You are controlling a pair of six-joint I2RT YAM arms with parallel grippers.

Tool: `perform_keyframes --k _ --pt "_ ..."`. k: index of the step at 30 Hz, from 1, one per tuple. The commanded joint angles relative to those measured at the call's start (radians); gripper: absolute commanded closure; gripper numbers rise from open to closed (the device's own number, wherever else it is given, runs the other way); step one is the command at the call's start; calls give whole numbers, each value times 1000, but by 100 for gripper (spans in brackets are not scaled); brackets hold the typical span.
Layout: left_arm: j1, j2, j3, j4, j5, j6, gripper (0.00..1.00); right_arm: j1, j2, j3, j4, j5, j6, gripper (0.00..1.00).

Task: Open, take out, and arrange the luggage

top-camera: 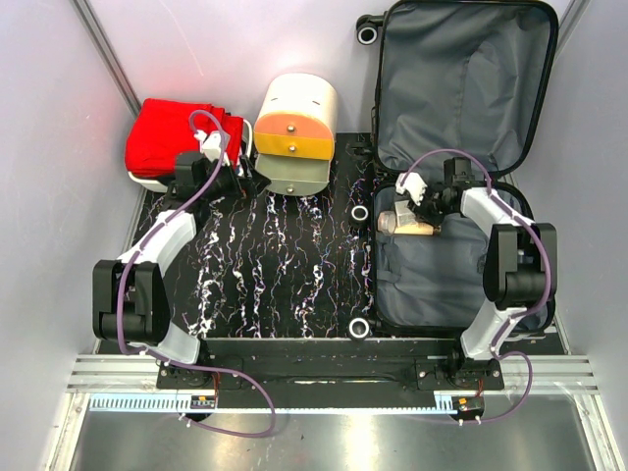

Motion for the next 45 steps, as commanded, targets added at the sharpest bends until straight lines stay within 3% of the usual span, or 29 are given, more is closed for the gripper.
perform_keyframes --k 1,4,6,7,8,9,11,12,14,16,17,19,20,26,29,41,43,45 --pt "5 -9 76 -24 38 37 1 6 -144 -21 -1 -52 -13 80" --pt "2 14 132 -98 84 63 1 7 -190 -17 -6 -77 -4 93" --pt "-4 35 175 -122 123 80 1 6 -204 -8 -18 -91 6 92" --pt "-10 45 194 -152 160 110 1 7 -201 5 -29 -91 8 86" --pt "-27 64 236 -174 174 129 1 7 -189 15 -43 -83 34 75" --pt "-36 80 264 -201 194 150 1 6 -180 29 -64 -73 69 57" --pt "-59 112 325 -289 210 190 1 -2 -129 95 -86 -36 169 40" --pt "-64 115 330 -294 202 187 1 -4 -111 123 -108 -23 297 26" --pt "-68 103 302 -251 184 149 1 -10 -85 180 -118 22 548 25" --pt "-68 88 277 -193 165 120 1 -8 -104 160 -97 26 688 23" --pt "-70 75 257 -183 154 114 1 -8 -146 135 -71 30 835 15" --pt "-68 68 243 -171 130 105 1 -4 -184 67 21 29 943 1" --pt "-68 63 232 -168 125 103 1 1 -207 49 52 79 1039 0" --pt "-68 46 206 -131 98 71 1 58 -152 59 46 363 1200 0" --pt "-68 46 208 -131 82 55 1 78 -131 45 69 397 1237 0" --pt "-65 20 182 -125 53 66 1 159 7 12 143 584 1231 1" --pt "-65 19 183 -125 52 72 1 161 20 9 141 599 1218 2" --pt "-65 19 183 -125 52 75 1 159 27 6 141 625 1215 10"
